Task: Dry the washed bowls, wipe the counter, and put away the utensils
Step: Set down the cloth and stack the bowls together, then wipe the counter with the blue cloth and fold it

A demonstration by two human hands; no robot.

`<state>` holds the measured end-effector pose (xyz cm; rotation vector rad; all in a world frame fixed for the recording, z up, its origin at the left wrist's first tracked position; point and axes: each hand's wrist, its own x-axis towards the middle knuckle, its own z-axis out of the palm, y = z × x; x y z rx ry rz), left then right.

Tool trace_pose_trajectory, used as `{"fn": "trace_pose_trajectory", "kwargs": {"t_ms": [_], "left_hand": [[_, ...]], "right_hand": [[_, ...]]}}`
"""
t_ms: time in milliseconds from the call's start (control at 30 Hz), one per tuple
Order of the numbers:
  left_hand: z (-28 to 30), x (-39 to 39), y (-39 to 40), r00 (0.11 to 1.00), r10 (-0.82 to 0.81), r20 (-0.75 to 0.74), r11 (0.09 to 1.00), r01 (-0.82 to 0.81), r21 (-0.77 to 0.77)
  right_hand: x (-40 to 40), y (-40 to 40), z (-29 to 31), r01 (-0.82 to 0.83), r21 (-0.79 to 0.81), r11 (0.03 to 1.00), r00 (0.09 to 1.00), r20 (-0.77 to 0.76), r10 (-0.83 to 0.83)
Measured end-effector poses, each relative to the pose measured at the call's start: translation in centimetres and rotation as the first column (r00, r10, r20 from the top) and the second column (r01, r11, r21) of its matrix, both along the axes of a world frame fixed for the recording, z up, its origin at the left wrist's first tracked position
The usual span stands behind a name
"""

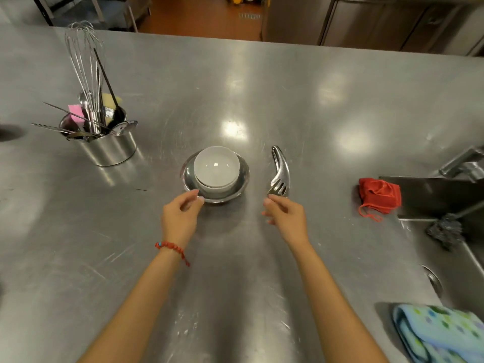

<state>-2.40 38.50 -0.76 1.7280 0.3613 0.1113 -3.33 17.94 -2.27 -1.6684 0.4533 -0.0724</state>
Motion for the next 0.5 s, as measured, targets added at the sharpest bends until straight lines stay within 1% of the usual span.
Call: {"fn": "trace_pose_trajectory", "kwargs": {"t_ms": [100, 167, 233, 333, 500], "left_hand": [[0.5, -4.3, -3.4, 0.995, -0.099, -0.023, 0.995, 0.098, -0.026], [0.3, -7.0, -6.6, 0.984, -0.173, -0.032, 0.985, 0.173, -0.002], [-0.2, -9.7, -10.3, 0.969, -0.241, -0.057, 0.970, 0.241, 0.007], [-0.9, -13.7, -16.4, 0.931, -0.339, -0.133, 0.940, 0.340, -0.012], [-3.0, -18.3, -26.3, 0.876, -0.431, -0.214, 0.901, 0.430, -0.054]], "right_hand": [[-5.8, -3.2, 0.7, 0.000, -0.040, 0.999, 1.000, 0.001, 0.000], [-9.6, -6.0, 0.8, 0.032, -0.071, 0.997, 0.999, -0.001, -0.032], [-13.4, -9.3, 0.9, 0.078, -0.119, 0.990, 0.997, 0.013, -0.077], [-18.3, -14.7, 0.8, 0.174, -0.182, 0.968, 0.985, 0.017, -0.174], [-23.6, -24.2, 1.0, 0.264, -0.232, 0.936, 0.962, -0.002, -0.272]]}}
